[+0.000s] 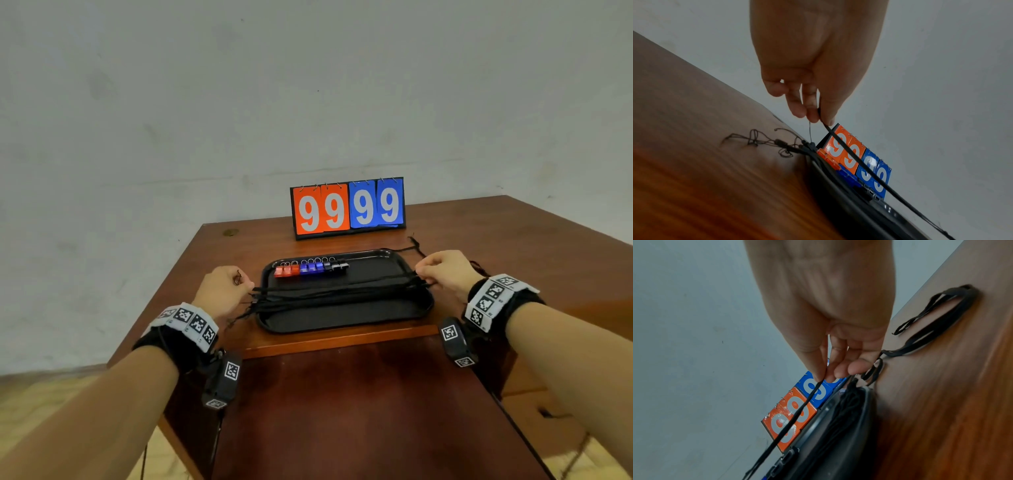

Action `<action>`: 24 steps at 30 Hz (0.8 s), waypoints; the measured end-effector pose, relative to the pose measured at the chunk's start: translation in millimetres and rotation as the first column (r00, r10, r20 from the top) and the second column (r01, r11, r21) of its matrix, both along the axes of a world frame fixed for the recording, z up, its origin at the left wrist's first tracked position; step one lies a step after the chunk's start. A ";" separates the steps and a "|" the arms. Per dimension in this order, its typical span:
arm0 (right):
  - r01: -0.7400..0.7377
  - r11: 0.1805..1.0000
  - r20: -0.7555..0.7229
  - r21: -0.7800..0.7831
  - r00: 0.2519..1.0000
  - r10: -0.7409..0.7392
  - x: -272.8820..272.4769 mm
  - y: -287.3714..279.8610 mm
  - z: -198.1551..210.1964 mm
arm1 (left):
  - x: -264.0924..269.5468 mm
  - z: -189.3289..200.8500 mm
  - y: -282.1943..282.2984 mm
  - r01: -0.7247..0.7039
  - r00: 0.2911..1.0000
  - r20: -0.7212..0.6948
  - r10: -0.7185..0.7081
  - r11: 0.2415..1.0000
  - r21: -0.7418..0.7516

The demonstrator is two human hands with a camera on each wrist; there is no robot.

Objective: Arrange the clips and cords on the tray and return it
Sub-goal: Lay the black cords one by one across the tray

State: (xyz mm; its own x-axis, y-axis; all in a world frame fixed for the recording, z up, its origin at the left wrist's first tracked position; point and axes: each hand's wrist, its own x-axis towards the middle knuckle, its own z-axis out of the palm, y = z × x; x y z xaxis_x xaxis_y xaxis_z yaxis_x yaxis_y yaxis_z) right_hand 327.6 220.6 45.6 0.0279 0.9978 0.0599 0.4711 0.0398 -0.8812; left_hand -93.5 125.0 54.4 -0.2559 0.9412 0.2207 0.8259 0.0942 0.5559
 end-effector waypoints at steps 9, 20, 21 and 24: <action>0.017 0.999 0.118 0.038 0.993 -0.022 6.2 8.5 -16.0 | 6.3 -10.8 3.2 -0.011 0.999 -0.045 0.009 0.999 -0.052; 0.067 0.997 0.138 0.031 0.988 -0.070 0.9 7.4 -22.4 | 10.4 -15.5 0.5 -0.015 1.000 -0.013 0.014 0.998 -0.069; 0.073 0.997 0.138 0.031 0.987 -0.077 1.1 7.1 -22.8 | 10.7 -15.9 0.2 -0.014 1.000 -0.008 0.014 0.997 -0.073; 0.073 0.997 0.135 0.039 0.988 -0.077 1.7 5.2 -22.7 | 12.1 -16.3 -0.1 -0.011 1.000 -0.011 0.010 0.997 -0.078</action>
